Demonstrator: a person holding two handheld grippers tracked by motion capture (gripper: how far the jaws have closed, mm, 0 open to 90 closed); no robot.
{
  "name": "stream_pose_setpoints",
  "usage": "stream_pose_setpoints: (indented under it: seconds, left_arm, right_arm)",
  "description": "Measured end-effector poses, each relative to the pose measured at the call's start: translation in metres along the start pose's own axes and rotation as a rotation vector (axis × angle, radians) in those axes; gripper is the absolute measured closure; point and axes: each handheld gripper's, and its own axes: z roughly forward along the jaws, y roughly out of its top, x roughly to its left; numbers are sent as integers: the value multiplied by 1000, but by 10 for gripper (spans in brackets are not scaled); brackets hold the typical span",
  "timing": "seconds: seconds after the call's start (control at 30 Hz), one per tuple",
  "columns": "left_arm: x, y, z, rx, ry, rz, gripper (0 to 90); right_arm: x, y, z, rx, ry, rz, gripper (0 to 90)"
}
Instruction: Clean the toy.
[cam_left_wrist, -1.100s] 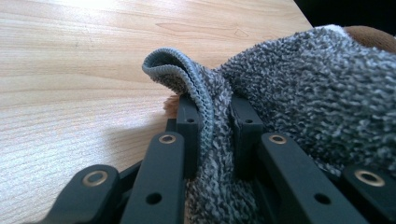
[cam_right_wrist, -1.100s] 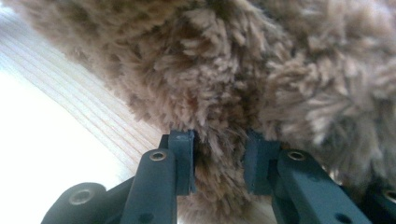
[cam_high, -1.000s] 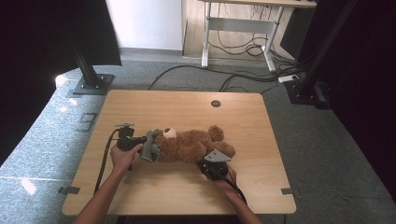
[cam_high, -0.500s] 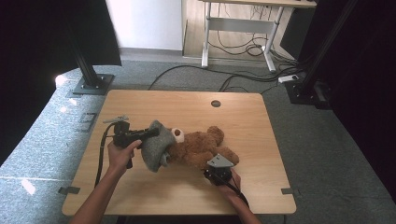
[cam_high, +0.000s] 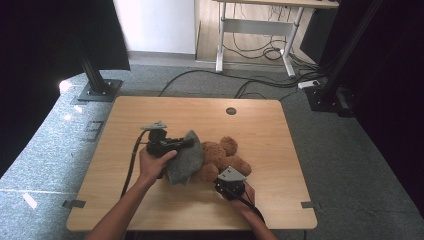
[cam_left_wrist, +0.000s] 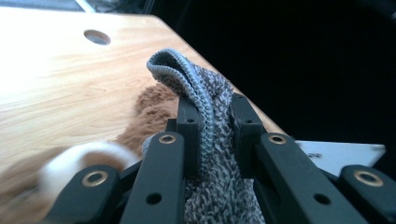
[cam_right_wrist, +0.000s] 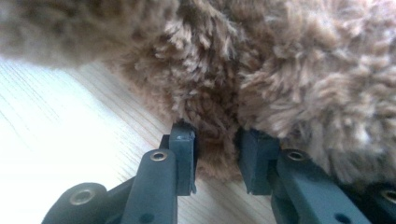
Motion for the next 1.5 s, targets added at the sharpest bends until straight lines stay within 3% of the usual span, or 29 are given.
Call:
stream_pose_setpoints:
  seconds: [0.17, 0.3, 0.5, 0.57, 0.67, 0.83, 0.93, 1.2, 1.27, 1.37, 1.5]
  left_arm:
    - [2, -4, 27, 78, 53, -8, 768]
    - [10, -11, 28, 99, 90, -24, 768]
    - [29, -20, 10, 79, 143, -53, 769]
    - [36, -21, 1, 59, 154, -69, 770]
    - [44, -23, -12, 34, 179, -85, 770]
    - [51, -27, -29, -2, 149, -111, 770]
    - [52, -30, -29, 0, 131, -121, 770]
    - [50, -39, -25, 4, 98, -130, 770]
    - [49, -40, -25, 5, 96, -129, 770]
    - [47, -42, -23, 7, 96, -125, 770]
    - [45, -44, -23, 11, 99, -116, 770]
  right_arm:
    - [-1, -1, -1, 1, 9, 6, 688]
    - [-2, -2, -2, 4, 19, 7, 686]
    - [0, -2, -1, 38, 16, 10, 711]
    - [-5, -4, -2, 72, 18, 40, 749]
    - [-11, -6, -4, 71, 21, 74, 740]
    - [-14, -8, -8, 50, 48, 96, 679]
    - [-18, -8, -16, 31, 76, 134, 614]
    - [-40, -5, -87, -136, 114, 300, 450]
    - [-45, -1, -96, -153, 106, 310, 427]
    - [-51, 15, -98, -155, 100, 294, 387]
    - [-53, 38, -75, -134, 132, 259, 351]
